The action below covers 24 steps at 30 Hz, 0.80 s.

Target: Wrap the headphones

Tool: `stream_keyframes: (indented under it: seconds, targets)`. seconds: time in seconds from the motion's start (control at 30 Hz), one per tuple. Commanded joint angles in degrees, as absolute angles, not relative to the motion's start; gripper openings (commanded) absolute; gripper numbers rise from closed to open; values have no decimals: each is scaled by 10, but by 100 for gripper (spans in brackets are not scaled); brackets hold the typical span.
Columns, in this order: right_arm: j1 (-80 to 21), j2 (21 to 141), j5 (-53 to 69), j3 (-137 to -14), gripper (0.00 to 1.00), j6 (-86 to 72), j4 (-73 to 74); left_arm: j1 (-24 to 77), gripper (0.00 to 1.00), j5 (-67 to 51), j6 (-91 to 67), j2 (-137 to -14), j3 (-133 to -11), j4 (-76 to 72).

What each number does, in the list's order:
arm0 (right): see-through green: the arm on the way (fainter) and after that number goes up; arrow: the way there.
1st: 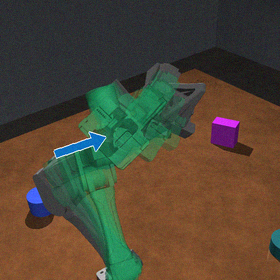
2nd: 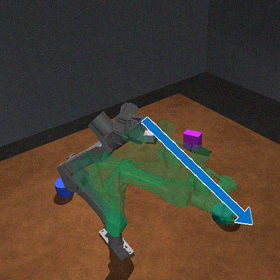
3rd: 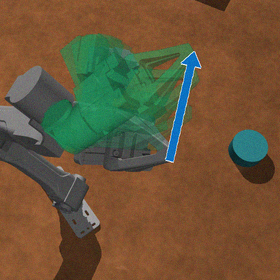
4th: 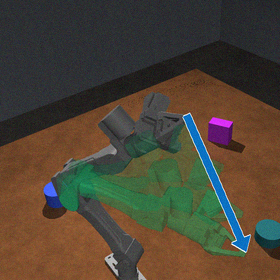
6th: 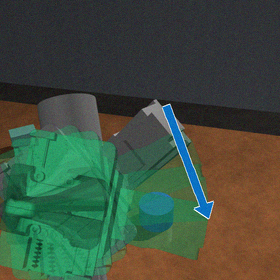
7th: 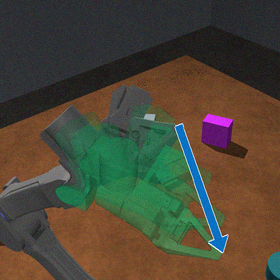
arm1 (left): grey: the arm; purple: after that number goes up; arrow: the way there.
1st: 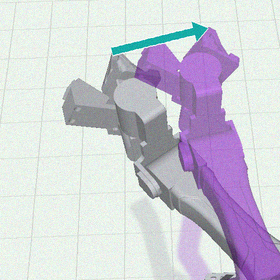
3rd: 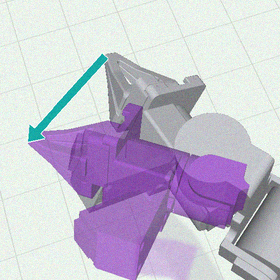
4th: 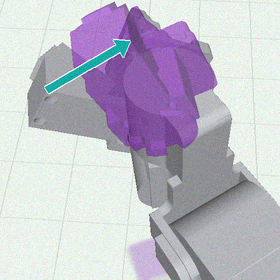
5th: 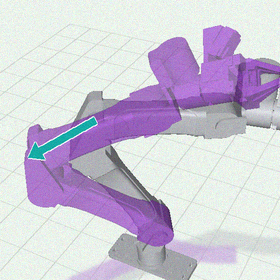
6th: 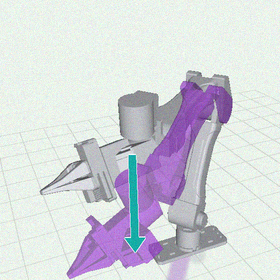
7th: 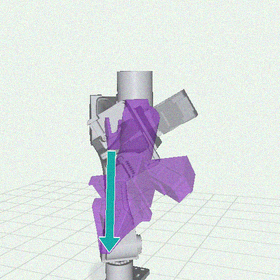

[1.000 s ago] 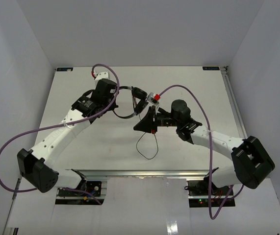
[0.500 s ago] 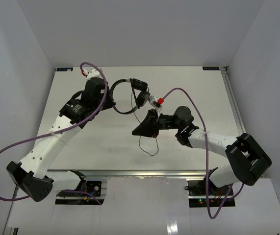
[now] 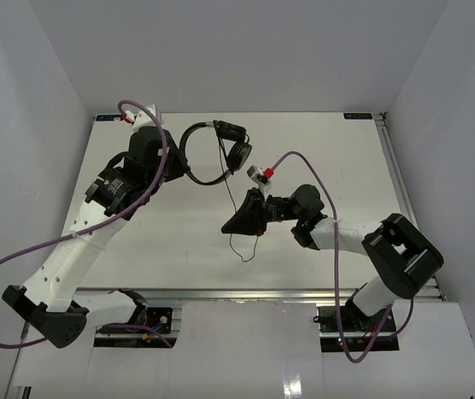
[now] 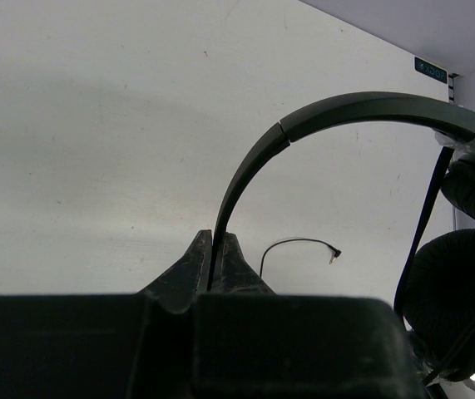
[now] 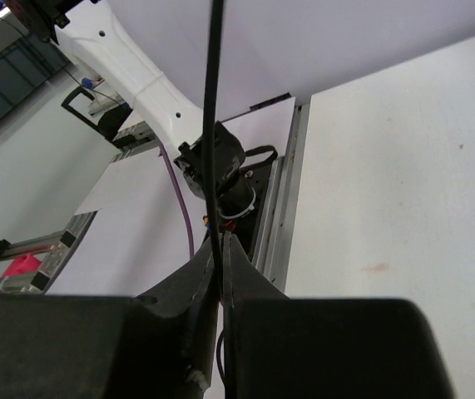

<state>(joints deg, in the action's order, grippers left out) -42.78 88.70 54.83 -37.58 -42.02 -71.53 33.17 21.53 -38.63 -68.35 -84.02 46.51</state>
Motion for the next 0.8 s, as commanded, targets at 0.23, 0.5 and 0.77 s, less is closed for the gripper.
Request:
stream_keyframes:
  seconds: [0.23, 0.5, 0.77]
  targets:
    - [-420, 952, 512, -385, 8, -448, -862, 329, 0, 245, -388, -654, -926, 515]
    - [-410, 923, 486, -382, 8, -420, -822, 329, 0, 291, -372, -640, -913, 523]
    - [-412, 899, 495, -367, 8, -417, -811, 329, 0, 332, -363, -644, -905, 511]
